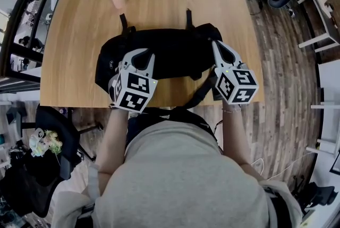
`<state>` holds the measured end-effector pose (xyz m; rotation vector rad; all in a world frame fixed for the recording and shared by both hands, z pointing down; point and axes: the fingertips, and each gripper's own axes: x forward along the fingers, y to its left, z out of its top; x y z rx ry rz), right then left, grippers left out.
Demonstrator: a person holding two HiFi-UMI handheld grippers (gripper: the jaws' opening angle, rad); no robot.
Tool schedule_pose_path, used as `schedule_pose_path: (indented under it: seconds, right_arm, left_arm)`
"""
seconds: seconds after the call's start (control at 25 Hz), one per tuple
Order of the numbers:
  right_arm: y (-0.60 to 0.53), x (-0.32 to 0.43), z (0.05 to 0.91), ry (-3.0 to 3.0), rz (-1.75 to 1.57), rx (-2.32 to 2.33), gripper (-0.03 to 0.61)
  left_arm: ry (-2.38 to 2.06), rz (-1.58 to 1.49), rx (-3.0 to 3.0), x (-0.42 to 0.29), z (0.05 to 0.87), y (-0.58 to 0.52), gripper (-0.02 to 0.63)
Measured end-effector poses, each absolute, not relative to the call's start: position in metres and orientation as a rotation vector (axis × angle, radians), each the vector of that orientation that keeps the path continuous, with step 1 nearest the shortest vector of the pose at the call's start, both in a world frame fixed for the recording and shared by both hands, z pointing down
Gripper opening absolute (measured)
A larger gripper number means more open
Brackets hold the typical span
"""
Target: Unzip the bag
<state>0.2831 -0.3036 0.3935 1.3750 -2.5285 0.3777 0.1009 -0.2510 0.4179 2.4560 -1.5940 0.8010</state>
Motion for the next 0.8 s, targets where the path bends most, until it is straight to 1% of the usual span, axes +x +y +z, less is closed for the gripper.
schedule_pose_path:
  seconds: [0.48,0.68,0.8]
  right_arm:
    - [-0.303,0.282,0.393,-2.504,0.373,1.407,0.014]
    - [-0.297,0.280,0.385,-2.488,0.330,1.413,0.015]
    - [-0.292,0.274,0.379,-2.513,0.327,1.393,0.032]
  left_arm:
    - [-1.674,0.729,2.408,0.098,0.415,-0.252,0.057]
    - [-1.711,0.679,2.386,0.096,0.411,-0.249,0.095]
    - [-1.720,0.633,2.383,0.092,0.402,-0.246,0.121]
